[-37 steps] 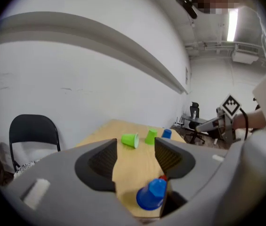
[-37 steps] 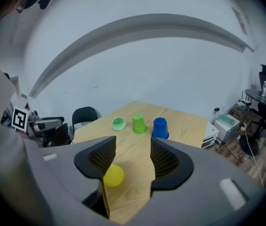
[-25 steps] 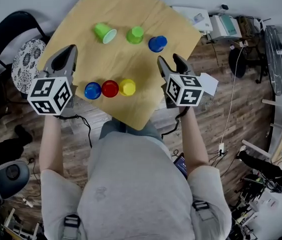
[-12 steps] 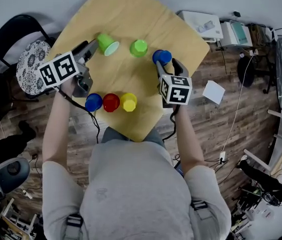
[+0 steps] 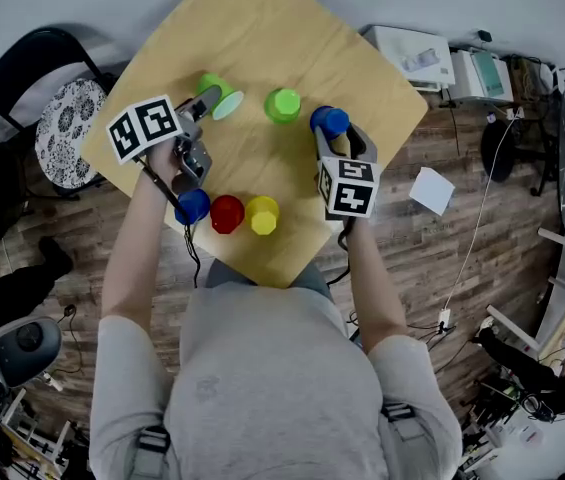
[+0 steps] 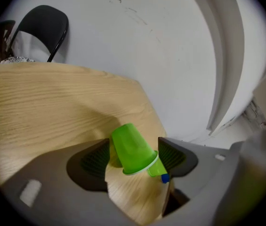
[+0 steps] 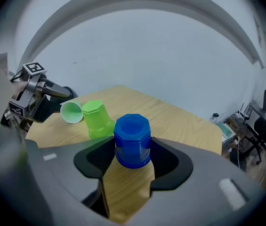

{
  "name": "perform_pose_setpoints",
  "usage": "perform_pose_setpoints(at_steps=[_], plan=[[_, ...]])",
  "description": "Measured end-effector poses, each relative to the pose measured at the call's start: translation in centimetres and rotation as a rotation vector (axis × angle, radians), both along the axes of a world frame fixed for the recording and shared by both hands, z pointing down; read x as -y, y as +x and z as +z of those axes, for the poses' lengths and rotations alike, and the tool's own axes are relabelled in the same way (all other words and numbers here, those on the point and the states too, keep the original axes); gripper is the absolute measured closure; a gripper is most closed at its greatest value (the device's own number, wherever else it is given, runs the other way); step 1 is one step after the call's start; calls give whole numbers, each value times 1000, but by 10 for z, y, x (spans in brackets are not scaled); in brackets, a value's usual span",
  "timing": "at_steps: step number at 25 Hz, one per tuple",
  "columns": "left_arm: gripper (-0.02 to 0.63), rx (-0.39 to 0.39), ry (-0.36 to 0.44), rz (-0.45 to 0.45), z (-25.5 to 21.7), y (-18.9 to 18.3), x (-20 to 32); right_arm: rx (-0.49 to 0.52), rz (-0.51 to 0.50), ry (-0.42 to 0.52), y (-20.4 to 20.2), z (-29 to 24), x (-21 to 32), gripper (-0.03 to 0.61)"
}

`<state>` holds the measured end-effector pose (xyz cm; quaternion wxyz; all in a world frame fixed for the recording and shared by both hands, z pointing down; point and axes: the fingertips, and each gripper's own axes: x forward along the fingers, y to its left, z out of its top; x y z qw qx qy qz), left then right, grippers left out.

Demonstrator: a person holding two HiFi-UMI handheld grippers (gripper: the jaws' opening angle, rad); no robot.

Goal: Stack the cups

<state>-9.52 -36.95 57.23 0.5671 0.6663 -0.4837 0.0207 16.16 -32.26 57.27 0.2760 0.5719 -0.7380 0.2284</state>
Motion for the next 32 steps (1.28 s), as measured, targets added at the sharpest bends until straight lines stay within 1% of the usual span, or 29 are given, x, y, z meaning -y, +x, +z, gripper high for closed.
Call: perform_pose_setpoints(at_steps=[5,7,9,13,15,17,19,21,23,25,27,32], plan=[[253,14,-59,6,15,9,-1,-18,-6,3,-1,-1,1,348],[250,5,-71,6,18,12,-1,-21,-7,2,-3,-1,0,348],[250,2,-78,28,19,16,-2,-19,-7,0,-4,0,-1,348],[282,16,-64,98,17,24,-6,-16,-6,-1,-5,-2,-4,350],[314,17,-51,101,13,24,-7,-22,-12,5,-5,-5,-5,351],[326,23,-32,101,10,21,-8,-32,-23,10,-6,-7,-5,352],[331,31,-10,111,6,19,-10,-38,-30,12,-7,-8,-6,353],[334,23,21,115,-1,19,-12,-35,-28,17,-8,-10,-7,353],[336,13,67,118,-12,18,-14,-32,-26,29,-10,-14,-9,353],[337,24,118,134,-25,18,-16,-35,-32,46,-12,-21,-11,353],[337,57,168,159,-35,17,-21,-40,-41,64,-14,-27,-14,353],[339,177,321,209,-64,10,-40,-29,-70,85,-24,-45,-28,353]])
